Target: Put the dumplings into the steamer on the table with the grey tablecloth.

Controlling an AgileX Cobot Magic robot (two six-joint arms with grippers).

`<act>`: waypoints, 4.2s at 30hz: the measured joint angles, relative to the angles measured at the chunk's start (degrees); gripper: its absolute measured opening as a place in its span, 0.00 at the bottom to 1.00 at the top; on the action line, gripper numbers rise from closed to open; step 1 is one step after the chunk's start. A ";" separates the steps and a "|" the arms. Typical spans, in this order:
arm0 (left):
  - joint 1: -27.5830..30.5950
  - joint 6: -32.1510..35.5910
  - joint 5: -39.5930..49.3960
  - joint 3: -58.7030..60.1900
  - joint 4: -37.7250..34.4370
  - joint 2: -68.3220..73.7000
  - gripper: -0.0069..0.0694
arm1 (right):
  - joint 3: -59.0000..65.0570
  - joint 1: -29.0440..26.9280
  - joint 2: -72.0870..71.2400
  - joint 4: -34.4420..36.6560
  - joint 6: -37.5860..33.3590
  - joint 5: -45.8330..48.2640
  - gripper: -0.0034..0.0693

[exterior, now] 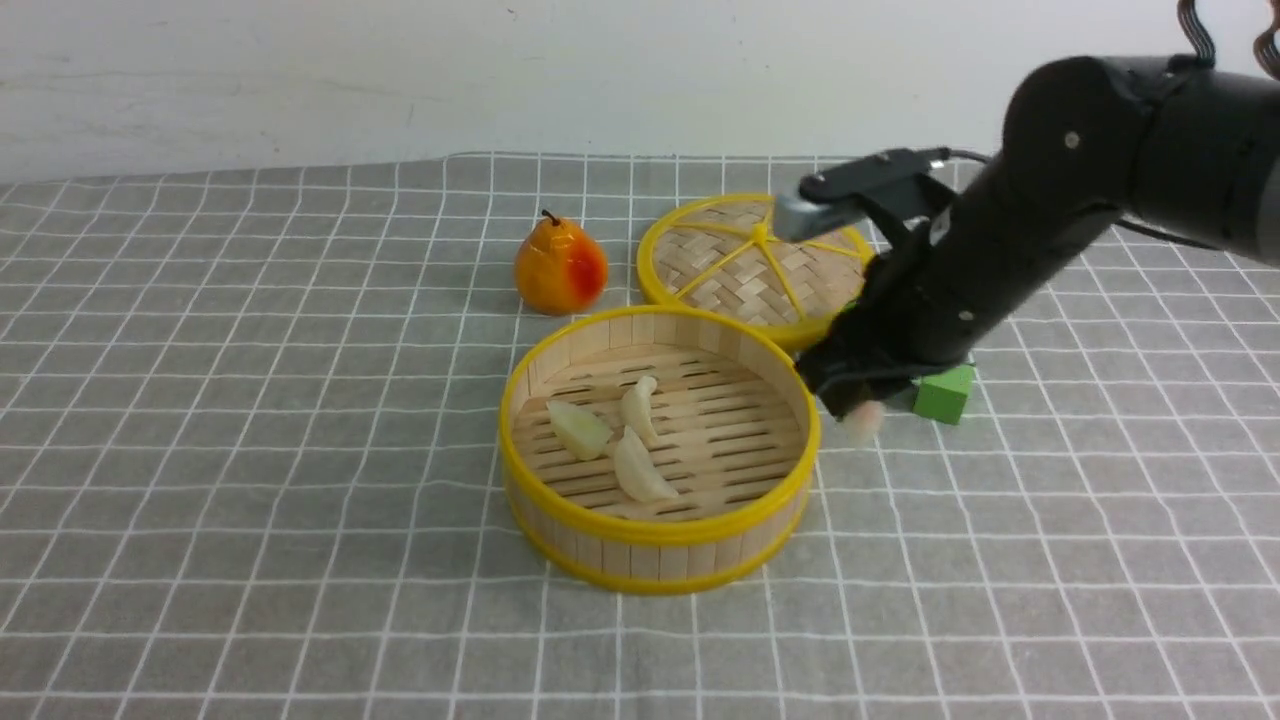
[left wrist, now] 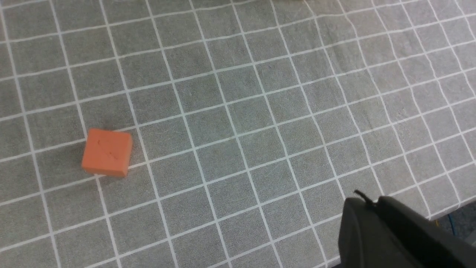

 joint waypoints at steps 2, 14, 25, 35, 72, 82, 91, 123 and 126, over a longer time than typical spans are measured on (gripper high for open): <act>0.00 0.00 -0.26 0.00 0.00 0.00 0.14 | -1.55 2.19 2.04 0.50 0.00 -2.76 0.28; 0.00 0.00 -1.09 0.00 0.23 0.00 0.15 | -5.64 4.93 15.82 -1.53 3.04 -13.20 0.35; 0.00 6.64 -8.39 4.44 0.40 -3.95 0.16 | -7.60 4.93 10.72 -1.94 3.28 -8.51 0.73; 0.00 7.81 -30.46 21.79 0.40 -19.67 0.17 | -0.17 4.93 -10.77 -0.18 3.22 -7.13 0.17; 0.00 7.42 -39.79 24.97 0.40 -21.03 0.21 | 49.58 4.93 -74.32 3.27 -2.81 -29.50 0.03; 0.00 7.42 -39.79 24.97 0.34 -21.03 0.21 | 53.60 4.53 -75.12 3.27 -2.81 -32.71 0.03; 0.00 7.42 -39.79 25.02 0.34 -21.03 0.21 | 79.67 -8.81 -91.63 1.93 -0.96 -47.75 0.02; 0.00 7.37 -39.83 25.02 0.34 -21.03 0.26 | 90.59 -25.38 -106.28 -16.49 23.73 -27.78 0.03; 0.00 7.37 -39.83 25.02 0.34 -21.03 0.26 | 90.59 -25.38 -106.28 -16.49 23.73 -27.78 0.03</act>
